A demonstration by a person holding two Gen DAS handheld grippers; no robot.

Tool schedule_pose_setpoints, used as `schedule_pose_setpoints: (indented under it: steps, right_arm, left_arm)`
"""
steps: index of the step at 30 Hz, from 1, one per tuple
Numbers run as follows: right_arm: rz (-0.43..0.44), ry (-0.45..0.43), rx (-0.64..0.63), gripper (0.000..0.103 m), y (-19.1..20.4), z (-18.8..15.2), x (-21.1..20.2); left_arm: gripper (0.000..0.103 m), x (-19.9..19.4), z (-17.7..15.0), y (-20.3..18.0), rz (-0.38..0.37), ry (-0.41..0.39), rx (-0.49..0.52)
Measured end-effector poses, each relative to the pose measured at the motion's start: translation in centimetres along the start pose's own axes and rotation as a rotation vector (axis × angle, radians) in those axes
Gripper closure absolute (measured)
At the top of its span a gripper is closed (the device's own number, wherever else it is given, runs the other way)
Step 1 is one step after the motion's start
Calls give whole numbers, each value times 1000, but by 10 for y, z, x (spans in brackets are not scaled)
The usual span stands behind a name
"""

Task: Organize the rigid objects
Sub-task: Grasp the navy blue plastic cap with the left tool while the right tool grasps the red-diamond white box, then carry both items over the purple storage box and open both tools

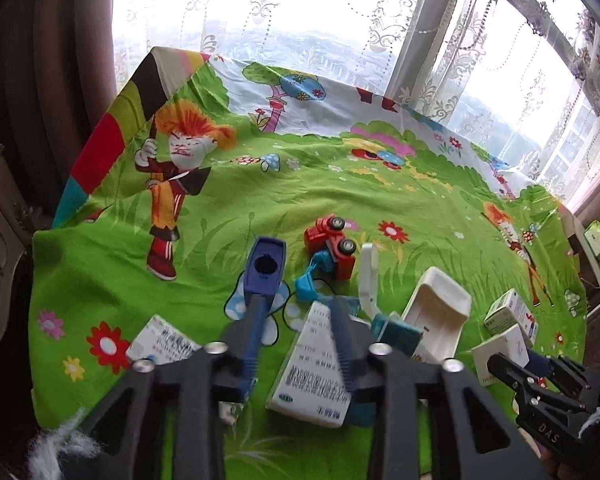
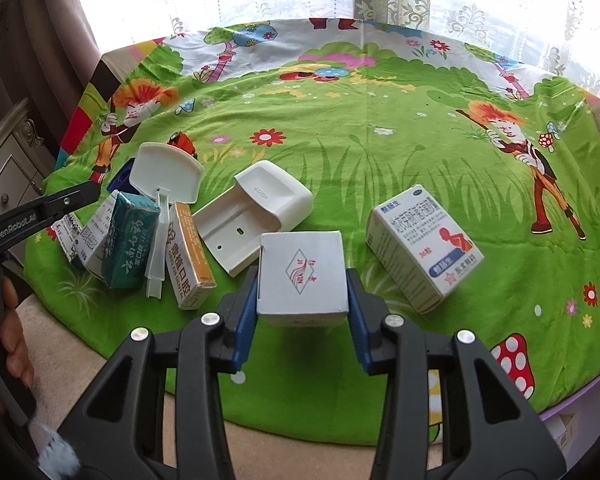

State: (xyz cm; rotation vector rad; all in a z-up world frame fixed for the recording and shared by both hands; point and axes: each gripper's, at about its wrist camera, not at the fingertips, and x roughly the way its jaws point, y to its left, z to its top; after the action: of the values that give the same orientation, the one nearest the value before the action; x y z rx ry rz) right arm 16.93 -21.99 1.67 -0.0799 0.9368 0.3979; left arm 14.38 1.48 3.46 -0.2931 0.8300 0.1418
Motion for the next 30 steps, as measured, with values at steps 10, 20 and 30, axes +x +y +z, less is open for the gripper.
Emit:
schedule_pose_setpoints:
  steps: [10,20,30]
  right_arm:
    - [14,-33,52,58,-18,-5,-24]
    - [-4,-35,94,58,-38,-13,-38]
    - [-25,-61,122,58,-46,-24,-66]
  left_arm:
    - [52,51,39,11,44,146,37]
    - [74,79,36,11,100,191,97]
    - [74,-15,19,-37,81,-3,197]
